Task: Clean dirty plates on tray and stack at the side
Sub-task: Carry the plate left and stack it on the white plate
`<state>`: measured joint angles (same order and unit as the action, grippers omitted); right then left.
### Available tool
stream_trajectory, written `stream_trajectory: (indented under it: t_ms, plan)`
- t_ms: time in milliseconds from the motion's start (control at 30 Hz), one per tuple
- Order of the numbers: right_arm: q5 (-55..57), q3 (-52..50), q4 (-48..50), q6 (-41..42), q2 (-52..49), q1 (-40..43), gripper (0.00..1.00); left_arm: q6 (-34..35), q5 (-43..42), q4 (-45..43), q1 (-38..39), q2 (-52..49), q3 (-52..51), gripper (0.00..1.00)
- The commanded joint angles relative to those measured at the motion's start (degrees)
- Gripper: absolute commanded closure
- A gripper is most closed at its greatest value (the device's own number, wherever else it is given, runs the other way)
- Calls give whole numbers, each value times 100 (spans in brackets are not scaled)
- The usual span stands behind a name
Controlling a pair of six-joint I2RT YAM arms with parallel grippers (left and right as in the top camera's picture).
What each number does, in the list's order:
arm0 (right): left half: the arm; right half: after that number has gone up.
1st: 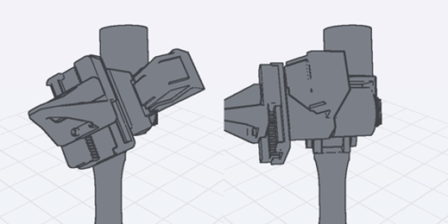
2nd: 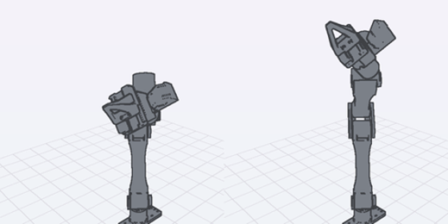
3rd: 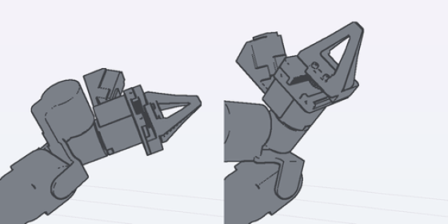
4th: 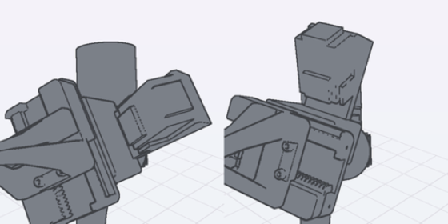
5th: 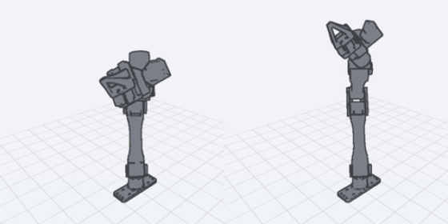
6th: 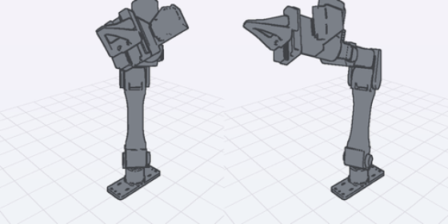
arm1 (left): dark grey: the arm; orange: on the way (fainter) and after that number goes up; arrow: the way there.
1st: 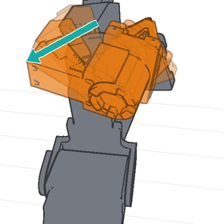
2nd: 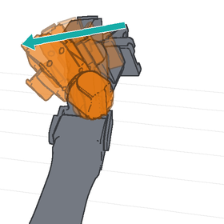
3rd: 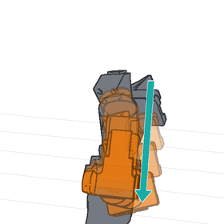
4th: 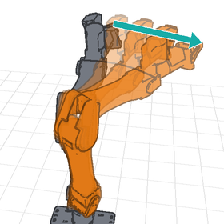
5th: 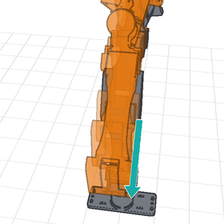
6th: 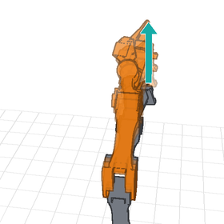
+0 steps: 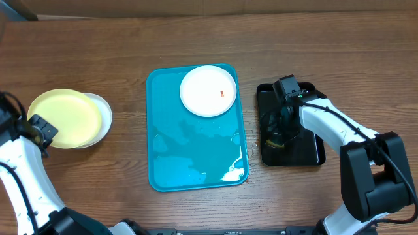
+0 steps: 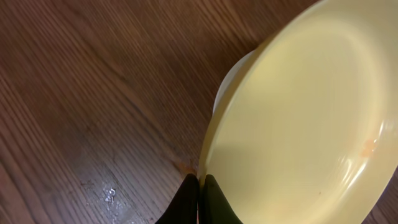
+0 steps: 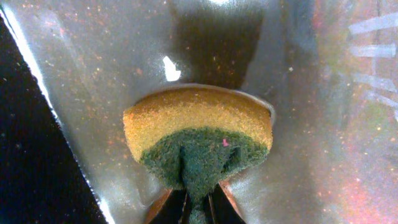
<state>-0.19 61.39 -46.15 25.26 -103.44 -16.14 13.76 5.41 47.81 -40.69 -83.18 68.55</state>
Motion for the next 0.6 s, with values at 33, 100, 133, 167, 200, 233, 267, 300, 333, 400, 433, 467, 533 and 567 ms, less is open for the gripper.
stream_trajectory:
  t_ms: [33,100,133,167,200,233,267,300,333,400,433,467,533,567]
  plan:
    - [4,-155,-79,22,11,4,94,103,-544,-492,-81,-109,-476,96]
    - [4,-155,-85,22,11,4,94,101,-516,-597,-52,-192,-614,96]
    - [4,-155,-92,22,11,4,94,103,-483,-658,-55,-271,-695,96]
    - [4,-155,-98,22,11,4,94,101,-481,-713,-55,-328,-734,96]
    - [4,-155,-105,22,11,4,94,61,-459,-737,-55,-374,-743,94]
    - [2,-155,-111,22,11,4,94,31,-424,-782,-55,-411,-743,91]
    - [4,-155,-129,22,11,4,94,35,-389,-855,-55,-417,-743,87]
    - [4,-155,-151,20,11,4,94,35,-393,-920,-57,-413,-739,81]
    - [4,-155,-173,17,11,4,94,39,-431,-944,-55,-402,-695,68]
    - [7,-155,-201,-2,11,4,94,35,-621,-918,-55,-402,-564,57]
    - [7,-155,-214,0,11,4,94,35,-754,-857,-50,-402,-457,54]
    - [7,-155,-216,0,11,4,94,35,-868,-780,-52,-402,-369,50]
    - [4,-155,-212,0,11,4,93,33,-1113,-518,-46,-402,-114,45]
    - [7,-155,-203,0,11,4,93,33,-1248,-339,-33,-402,42,43]
